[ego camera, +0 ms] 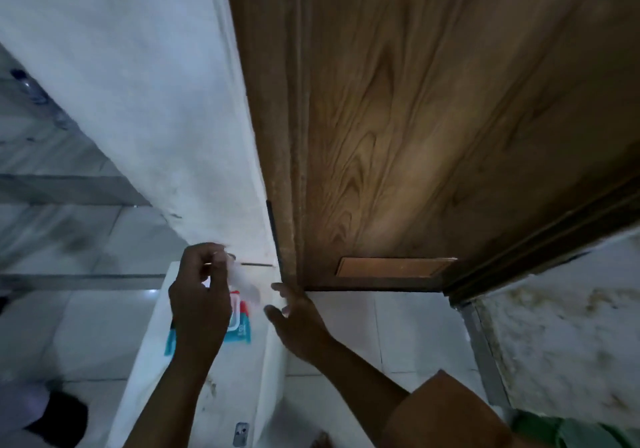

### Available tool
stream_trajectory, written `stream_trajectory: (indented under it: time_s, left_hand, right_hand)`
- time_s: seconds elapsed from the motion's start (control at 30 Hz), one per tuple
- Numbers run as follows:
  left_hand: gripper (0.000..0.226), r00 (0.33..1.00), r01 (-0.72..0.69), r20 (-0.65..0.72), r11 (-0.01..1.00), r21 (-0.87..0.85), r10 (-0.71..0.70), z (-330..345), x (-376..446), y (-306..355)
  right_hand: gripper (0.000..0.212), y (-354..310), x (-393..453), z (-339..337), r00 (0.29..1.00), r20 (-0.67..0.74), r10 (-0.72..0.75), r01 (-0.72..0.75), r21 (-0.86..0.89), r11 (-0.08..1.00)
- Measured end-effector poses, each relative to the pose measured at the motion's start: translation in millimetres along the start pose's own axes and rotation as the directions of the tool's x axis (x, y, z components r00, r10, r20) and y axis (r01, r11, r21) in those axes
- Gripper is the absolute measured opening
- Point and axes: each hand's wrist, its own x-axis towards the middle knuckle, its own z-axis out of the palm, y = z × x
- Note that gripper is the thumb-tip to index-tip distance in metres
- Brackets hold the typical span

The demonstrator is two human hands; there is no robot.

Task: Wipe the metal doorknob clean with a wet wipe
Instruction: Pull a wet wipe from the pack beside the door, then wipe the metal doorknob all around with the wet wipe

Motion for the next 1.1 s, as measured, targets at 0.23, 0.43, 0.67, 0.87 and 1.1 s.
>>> stream_trajectory:
  time_s: [0.23, 0.43, 0.67, 0.87, 1.1]
  left_hand:
    - [0.008, 0.996, 0.022, 0.087, 0.942, -0.335, 0.008, 32.8, -11.8, 90.6]
    - [0.012, 0.975, -0.041, 0.174, 0.885, -0.465, 0.137, 79.4, -40.4, 175.0]
    - [0.019, 0.930, 0.000, 0.294, 0.797, -0.603, 0.222, 139.1, -79.6, 277.2]
    - [0.013, 0.886, 0.127, 0.397, 0.698, -0.705, 0.240, 196.3, -110.4, 329.3]
    - [0.028, 0.697, 0.137, 0.609, 0.763, -0.631, 0.378, 236.5, -137.3, 358.5]
  right_hand:
    - [0.039, -23.7, -45.2, -99.4, 0.978, -0.189, -0.087, 0.144, 0.313, 0.939]
    - [0.019, -13.7, -85.1, -201.9, 0.924, -0.332, -0.188, 0.281, 0.259, 0.924]
    - [0.010, 4.5, -134.5, -317.4, 0.844, -0.465, -0.268, 0.400, 0.212, 0.892]
    - [0.017, 32.0, -168.1, -398.1, 0.726, -0.632, -0.273, 0.464, 0.156, 0.872]
    - [0.014, 47.0, -186.4, -451.3, 0.715, -0.667, -0.210, 0.497, 0.274, 0.823]
